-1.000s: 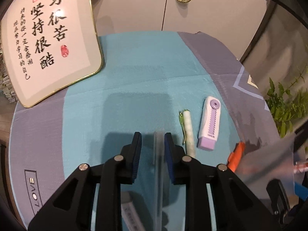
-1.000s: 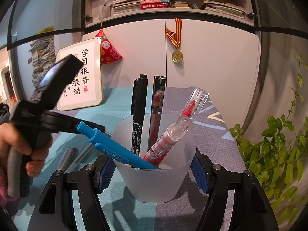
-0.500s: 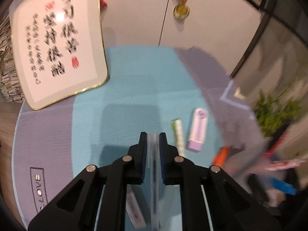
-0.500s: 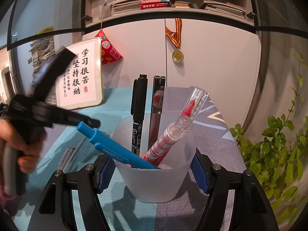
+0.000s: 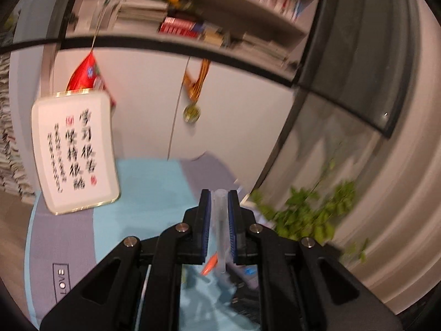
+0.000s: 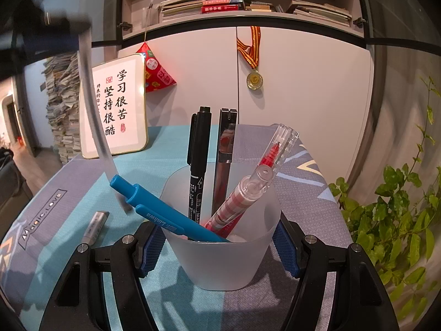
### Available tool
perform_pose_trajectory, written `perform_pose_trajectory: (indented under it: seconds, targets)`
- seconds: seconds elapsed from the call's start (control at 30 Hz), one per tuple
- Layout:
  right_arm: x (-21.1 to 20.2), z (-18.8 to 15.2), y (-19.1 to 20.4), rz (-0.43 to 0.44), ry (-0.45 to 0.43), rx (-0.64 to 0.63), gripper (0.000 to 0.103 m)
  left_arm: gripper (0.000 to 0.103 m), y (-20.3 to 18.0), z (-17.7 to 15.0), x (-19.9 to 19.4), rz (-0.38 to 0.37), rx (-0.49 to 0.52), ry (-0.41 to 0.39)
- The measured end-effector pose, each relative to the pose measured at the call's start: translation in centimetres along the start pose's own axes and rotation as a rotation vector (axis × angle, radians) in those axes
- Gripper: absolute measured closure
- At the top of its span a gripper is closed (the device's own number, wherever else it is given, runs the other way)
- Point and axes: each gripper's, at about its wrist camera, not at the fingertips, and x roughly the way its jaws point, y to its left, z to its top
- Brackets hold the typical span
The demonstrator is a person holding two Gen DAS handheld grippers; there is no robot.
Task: Organize stationery
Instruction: 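Lift the clear pen with the left tool and lower it into the cup, then open the left tool to release the clear pen into the cup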
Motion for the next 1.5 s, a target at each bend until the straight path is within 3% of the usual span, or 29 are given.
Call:
perform_pose_trajectory:
  seconds: [0.27, 0.73, 1.03, 1.27, 1.3, 1.4, 1.5]
  targets:
    - [0.0, 0.0, 0.1, 0.0, 0.0, 0.0, 0.032, 0.093, -2.0, 0.2, 0.1, -0.081, -0.02, -0.085]
    - [0.0, 0.0, 0.1, 0.0, 0.0, 0.0, 0.032, 0.093, -3.0, -2.3, 4.2, -0.044, 0.053, -0.108]
    - [0.0, 0.1, 0.1, 0.0, 0.0, 0.0, 0.032, 0.093, -3.4, -4.8, 7.4, -0.038, 0.137, -0.017]
    - [0.0, 0.0, 0.3, -0.003, 0.001, -0.006, 0.032, 0.092, -2.2, -5.1, 7.9, -0.073, 0.095, 0.049]
    - [0.0, -0.1, 0.2, 0.0, 0.001, -0.003, 0.032, 0.091, -2.3, -5.1, 7.8, -0.077, 0.094, 0.055]
    - [0.0, -0.1, 0.1, 0.001, 0.001, -0.002, 0.032, 0.074, -2.1, -4.8, 7.4, -0.086, 0.078, 0.056]
    - [0.0, -0.1, 0.0, 0.001, 0.002, -0.002, 0.032, 0.072, -1.3, -4.3, 6.4, -0.068, 0.059, 0.023]
